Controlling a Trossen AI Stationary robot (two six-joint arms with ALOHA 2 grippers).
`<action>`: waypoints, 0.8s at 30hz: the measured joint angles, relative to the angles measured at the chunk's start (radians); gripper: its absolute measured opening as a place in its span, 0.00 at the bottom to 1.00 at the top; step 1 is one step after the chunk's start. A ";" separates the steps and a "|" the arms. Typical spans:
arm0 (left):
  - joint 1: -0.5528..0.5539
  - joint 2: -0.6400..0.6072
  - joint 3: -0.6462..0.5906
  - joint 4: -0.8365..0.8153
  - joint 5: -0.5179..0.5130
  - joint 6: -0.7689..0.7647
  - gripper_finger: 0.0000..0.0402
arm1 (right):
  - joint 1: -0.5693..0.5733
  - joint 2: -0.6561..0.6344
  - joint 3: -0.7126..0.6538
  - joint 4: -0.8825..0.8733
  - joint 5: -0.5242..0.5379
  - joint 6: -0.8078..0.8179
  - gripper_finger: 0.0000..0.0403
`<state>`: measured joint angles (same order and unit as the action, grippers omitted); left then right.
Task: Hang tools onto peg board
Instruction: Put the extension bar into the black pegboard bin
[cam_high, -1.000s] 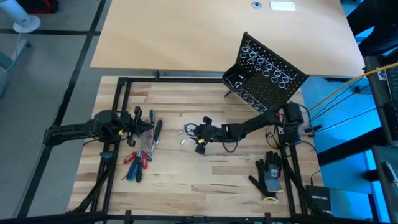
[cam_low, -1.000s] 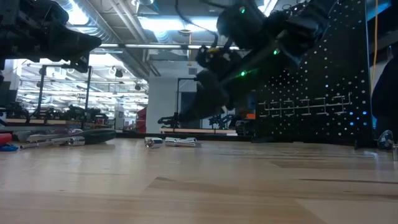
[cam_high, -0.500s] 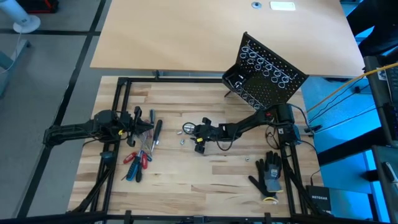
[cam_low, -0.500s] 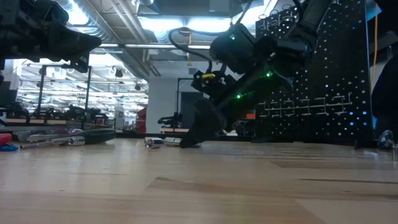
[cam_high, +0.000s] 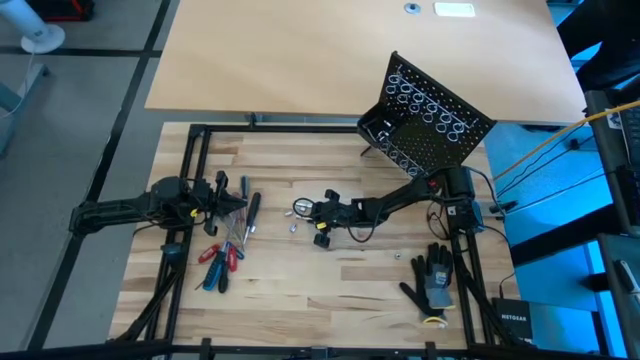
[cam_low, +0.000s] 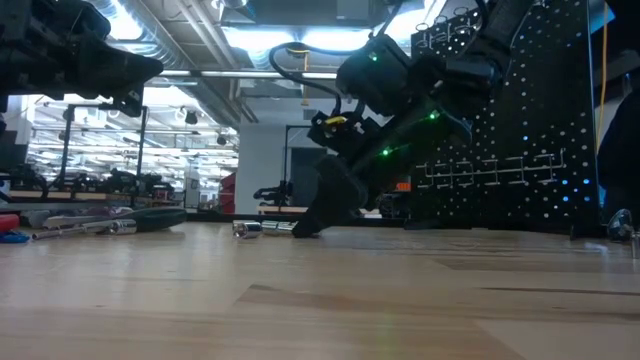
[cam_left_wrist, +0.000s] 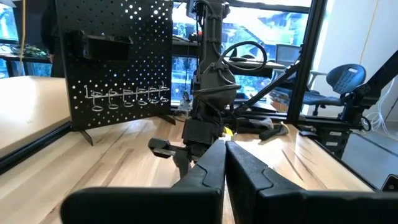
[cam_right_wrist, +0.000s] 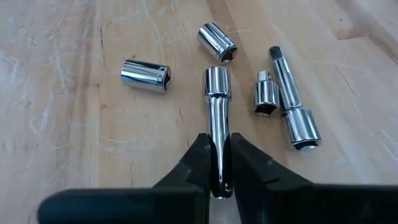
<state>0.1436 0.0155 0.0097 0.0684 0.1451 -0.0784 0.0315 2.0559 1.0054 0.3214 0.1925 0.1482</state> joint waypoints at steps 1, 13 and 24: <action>0.000 0.000 0.000 0.000 0.000 0.000 0.00 | 0.000 0.000 0.000 -0.001 0.001 0.000 0.10; 0.000 0.000 0.000 0.000 0.000 0.000 0.00 | 0.018 0.001 0.104 -0.153 0.076 -0.007 0.11; 0.000 0.000 0.000 0.000 0.000 0.000 0.00 | 0.081 -0.117 0.130 -0.201 0.237 -0.064 0.10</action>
<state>0.1436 0.0158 0.0097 0.0681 0.1448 -0.0784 0.1125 1.9389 1.1355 0.1204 0.4293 0.0841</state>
